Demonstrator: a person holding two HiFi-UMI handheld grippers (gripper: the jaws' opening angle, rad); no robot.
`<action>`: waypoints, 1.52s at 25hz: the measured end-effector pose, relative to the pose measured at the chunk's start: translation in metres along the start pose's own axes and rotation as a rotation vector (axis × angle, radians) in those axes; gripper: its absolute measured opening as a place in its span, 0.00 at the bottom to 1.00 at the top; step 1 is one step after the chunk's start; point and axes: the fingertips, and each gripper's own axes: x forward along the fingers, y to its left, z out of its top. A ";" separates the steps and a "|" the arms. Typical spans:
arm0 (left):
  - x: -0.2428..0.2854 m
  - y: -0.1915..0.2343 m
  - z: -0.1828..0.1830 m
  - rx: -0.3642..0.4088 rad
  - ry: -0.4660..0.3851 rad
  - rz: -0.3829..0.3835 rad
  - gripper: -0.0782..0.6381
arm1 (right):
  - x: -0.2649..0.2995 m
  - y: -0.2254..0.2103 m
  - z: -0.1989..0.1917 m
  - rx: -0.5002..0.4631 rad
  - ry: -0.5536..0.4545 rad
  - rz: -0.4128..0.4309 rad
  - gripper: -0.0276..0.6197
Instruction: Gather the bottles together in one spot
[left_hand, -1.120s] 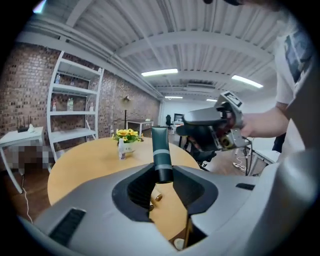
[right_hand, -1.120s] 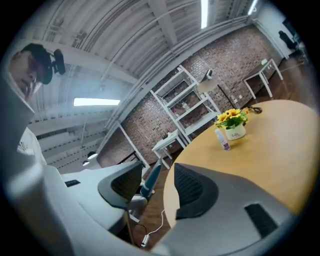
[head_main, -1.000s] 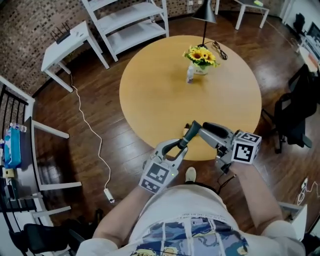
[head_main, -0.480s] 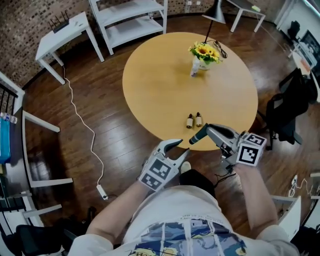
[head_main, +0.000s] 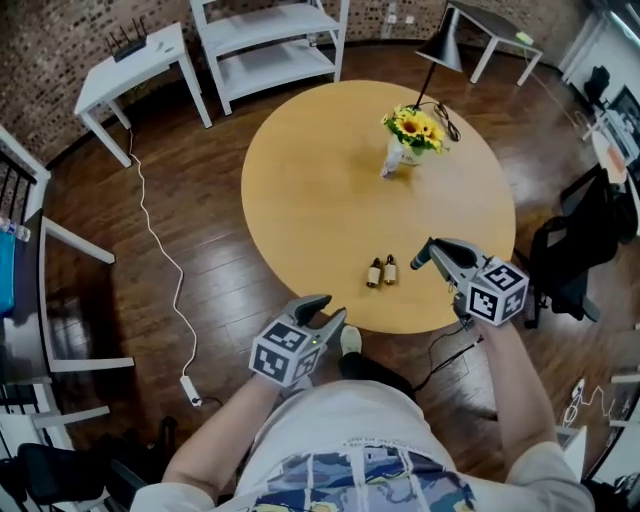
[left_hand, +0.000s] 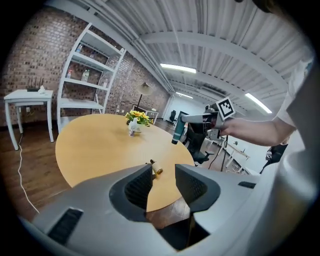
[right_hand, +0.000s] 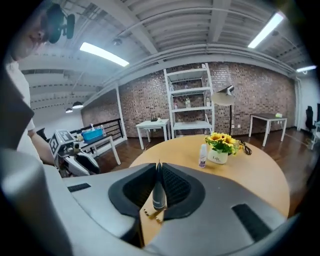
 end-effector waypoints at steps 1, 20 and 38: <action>0.006 0.004 0.005 -0.009 0.000 0.011 0.32 | 0.010 -0.018 0.000 -0.019 0.006 -0.006 0.09; 0.102 0.074 0.044 -0.216 0.051 0.249 0.32 | 0.220 -0.283 -0.007 -0.061 -0.082 -0.044 0.09; 0.119 0.070 0.046 -0.234 0.087 0.243 0.32 | 0.246 -0.282 -0.019 -0.196 -0.085 -0.028 0.27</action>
